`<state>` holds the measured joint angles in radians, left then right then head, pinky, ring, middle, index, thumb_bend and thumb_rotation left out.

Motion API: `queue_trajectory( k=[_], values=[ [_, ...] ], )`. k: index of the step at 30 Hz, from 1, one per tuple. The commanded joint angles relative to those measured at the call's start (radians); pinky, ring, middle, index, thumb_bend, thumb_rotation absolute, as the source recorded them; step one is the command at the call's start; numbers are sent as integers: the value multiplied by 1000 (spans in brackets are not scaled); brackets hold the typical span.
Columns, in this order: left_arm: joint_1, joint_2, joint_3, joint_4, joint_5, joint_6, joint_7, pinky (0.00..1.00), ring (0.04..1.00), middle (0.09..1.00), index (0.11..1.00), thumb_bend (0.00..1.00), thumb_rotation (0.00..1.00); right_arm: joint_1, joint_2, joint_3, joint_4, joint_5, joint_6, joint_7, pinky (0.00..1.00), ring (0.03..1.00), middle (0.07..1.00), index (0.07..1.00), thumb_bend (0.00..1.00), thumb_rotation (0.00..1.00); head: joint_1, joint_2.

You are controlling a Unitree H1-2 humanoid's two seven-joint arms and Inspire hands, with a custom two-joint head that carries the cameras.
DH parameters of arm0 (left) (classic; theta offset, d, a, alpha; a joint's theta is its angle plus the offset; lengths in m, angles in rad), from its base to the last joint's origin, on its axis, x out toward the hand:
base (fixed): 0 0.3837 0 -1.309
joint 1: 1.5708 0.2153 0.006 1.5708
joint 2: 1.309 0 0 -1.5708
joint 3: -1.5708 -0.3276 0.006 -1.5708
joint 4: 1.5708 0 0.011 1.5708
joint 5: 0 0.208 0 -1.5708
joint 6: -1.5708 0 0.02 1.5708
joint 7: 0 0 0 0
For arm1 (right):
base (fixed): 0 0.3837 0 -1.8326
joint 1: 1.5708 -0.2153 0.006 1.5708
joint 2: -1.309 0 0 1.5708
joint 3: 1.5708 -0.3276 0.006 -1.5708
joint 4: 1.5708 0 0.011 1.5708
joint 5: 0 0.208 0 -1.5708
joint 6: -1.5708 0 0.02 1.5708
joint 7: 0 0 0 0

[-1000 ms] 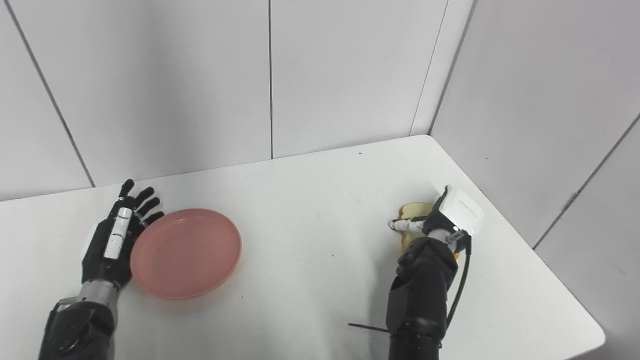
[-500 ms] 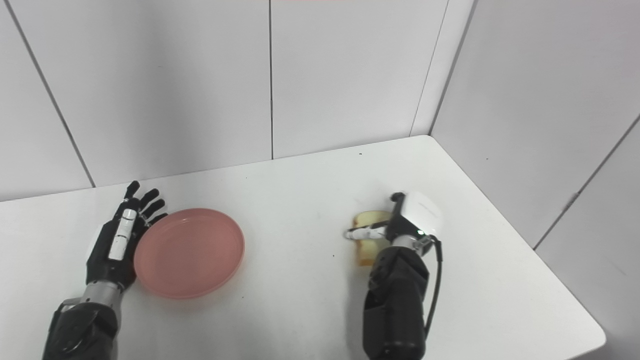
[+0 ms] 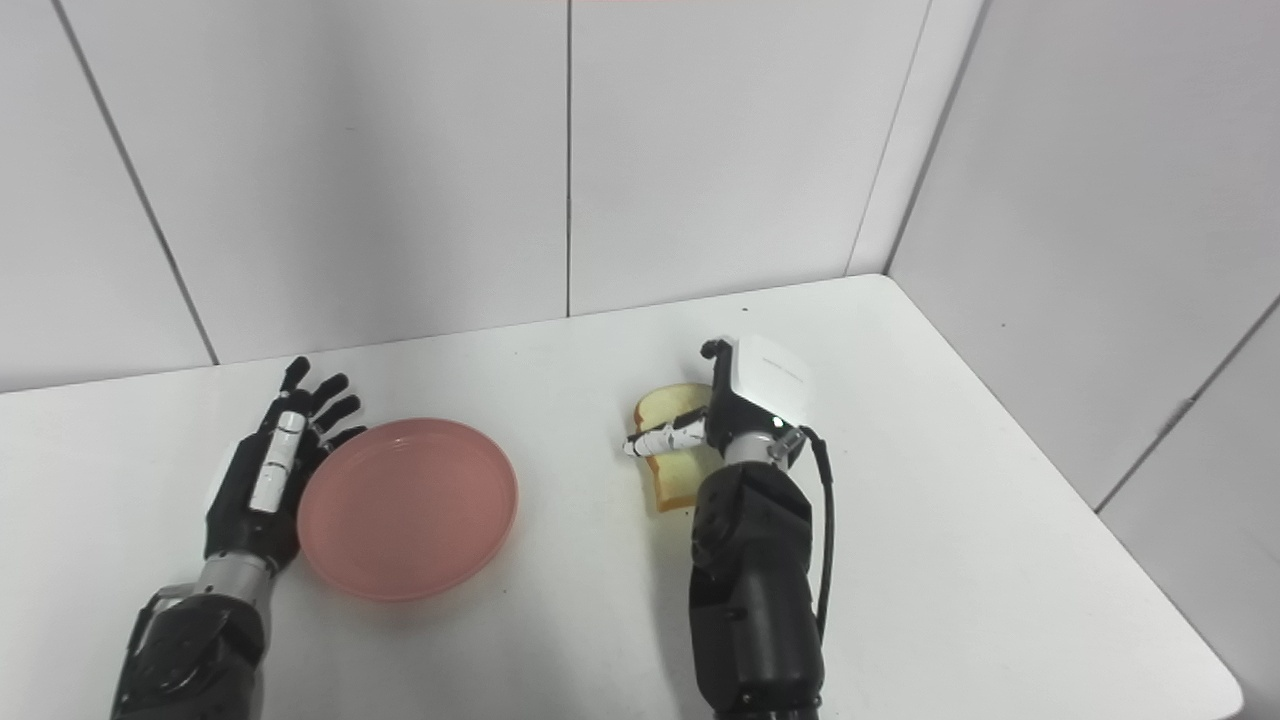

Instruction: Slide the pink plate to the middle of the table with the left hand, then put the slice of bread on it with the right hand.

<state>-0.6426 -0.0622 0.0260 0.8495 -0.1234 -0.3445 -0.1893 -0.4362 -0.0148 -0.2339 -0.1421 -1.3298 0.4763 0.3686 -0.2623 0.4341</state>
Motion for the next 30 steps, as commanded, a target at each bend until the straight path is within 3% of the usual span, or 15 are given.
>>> queue_trajectory(
  k=[1, 6, 13, 18, 23, 30],
  values=[
    [31, -28, -13, 39, 16, -33, 14, 709, 843, 881, 983, 718, 784, -40, -24, 25, -40, 19, -7, -17, 335, 506, 724, 715, 985, 285, 16, 0],
    [18, -51, -24, 65, 46, -54, 57, 687, 825, 861, 969, 765, 790, -57, -61, 88, -52, 59, -8, -6, 339, 520, 739, 720, 979, 284, 92, 0],
    [-12, -91, -28, 130, 63, -94, 89, 714, 823, 851, 964, 806, 790, -101, -105, 173, -41, 73, -8, 41, 299, 459, 681, 729, 975, 306, 189, 2],
    [-27, -113, -32, 154, 72, -103, 111, 727, 829, 869, 966, 810, 784, -144, -83, 181, -8, 106, -7, 45, 341, 520, 742, 742, 994, 305, 270, -1],
    [-30, -124, -34, 152, 87, -97, 150, 723, 855, 870, 963, 820, 780, -171, -77, 209, 20, 148, -7, 33, 346, 521, 734, 747, 996, 315, 330, 3],
    [-24, -122, -37, 155, 92, -101, 170, 707, 828, 879, 960, 826, 763, -207, -36, 257, 69, 159, -7, 9, 349, 520, 721, 760, 993, 307, 346, 14]
  ],
)
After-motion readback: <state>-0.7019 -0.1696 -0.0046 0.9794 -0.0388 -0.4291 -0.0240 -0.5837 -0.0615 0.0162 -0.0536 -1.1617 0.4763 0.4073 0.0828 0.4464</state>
